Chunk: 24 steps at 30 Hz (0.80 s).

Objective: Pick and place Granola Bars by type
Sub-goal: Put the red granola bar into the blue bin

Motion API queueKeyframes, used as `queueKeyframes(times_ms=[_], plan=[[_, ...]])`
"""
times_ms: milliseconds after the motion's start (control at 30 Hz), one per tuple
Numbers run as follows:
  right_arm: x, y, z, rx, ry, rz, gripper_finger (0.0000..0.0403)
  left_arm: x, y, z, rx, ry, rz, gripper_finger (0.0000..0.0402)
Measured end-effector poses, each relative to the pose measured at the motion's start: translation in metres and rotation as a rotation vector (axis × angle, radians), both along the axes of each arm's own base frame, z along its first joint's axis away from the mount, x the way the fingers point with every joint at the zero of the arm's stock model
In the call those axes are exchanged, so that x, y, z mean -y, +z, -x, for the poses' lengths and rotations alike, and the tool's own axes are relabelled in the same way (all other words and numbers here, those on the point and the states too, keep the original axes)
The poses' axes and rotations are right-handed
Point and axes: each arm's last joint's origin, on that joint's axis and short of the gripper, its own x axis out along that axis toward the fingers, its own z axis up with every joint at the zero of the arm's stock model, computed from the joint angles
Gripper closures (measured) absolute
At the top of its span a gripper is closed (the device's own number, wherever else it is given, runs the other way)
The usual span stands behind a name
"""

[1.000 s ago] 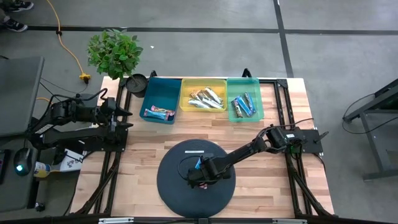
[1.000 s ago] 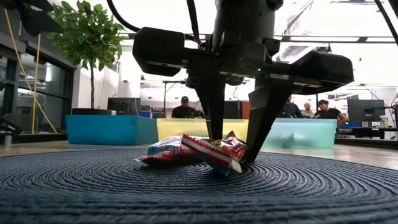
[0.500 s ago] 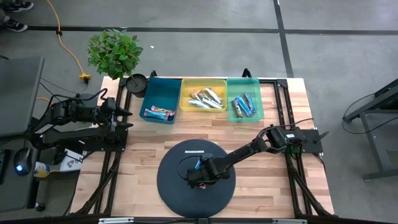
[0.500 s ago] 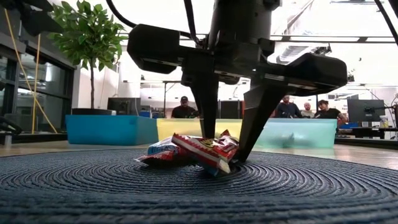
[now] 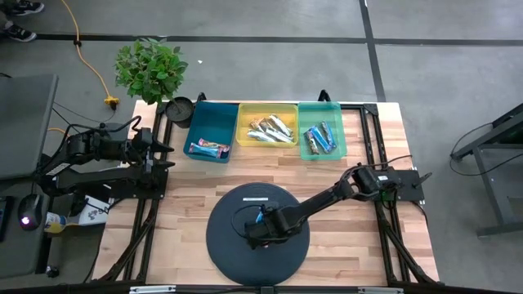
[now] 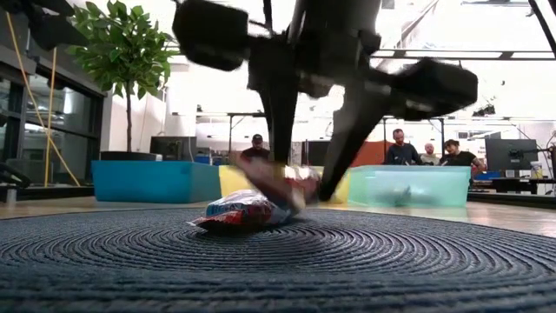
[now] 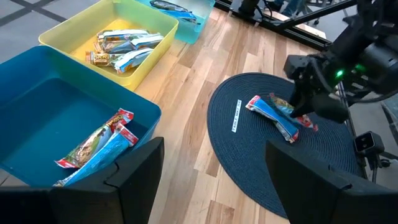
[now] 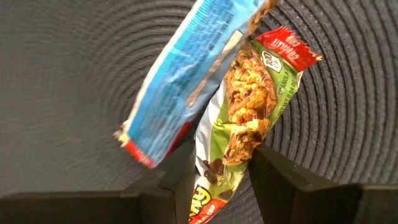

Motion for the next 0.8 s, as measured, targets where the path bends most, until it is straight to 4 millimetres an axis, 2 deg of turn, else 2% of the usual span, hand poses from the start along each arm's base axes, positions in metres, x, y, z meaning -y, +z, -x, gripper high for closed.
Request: queueKeyframes(times_ms=[433,567,800], plan=[[0.015,0.058,0.007,0.177,0.070,0.155,0.0275,0.000,0.000,0.000,0.000,0.000,0.000,0.0129],[0.028,0.082,0.007,0.262,0.099,0.240,0.0275,0.000,0.000,0.000,0.001,0.000,0.000,0.0129],[0.056,0.111,0.006,0.338,0.148,0.357,0.0275,0.000,0.000,0.000,0.000,0.000,0.000,0.0129]])
